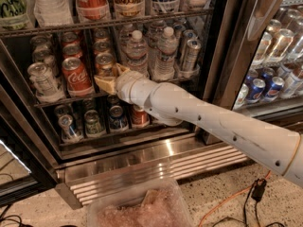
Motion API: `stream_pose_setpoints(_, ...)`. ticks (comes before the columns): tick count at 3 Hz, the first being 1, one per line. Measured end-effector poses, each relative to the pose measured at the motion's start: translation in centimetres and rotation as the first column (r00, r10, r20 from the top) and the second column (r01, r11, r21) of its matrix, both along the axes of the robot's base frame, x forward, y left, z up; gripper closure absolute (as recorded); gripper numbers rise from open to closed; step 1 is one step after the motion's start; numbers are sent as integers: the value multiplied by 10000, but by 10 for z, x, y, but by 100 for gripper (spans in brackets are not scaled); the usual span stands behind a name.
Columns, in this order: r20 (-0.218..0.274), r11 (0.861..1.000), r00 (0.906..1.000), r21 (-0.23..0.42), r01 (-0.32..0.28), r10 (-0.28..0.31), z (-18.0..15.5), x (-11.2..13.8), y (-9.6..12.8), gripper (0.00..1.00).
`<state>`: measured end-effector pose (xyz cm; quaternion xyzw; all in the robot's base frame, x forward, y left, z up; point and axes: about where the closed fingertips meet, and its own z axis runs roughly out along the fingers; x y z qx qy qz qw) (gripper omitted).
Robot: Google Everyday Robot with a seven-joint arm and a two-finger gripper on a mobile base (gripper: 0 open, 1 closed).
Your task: Pick orange can from middle shelf of fridge
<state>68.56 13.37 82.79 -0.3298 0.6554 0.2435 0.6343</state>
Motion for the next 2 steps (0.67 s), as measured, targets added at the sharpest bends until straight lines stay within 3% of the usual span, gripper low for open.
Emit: stream_pose_setpoints(2,431,9993,9985,-151,-331,337,20,-11,-12,100)
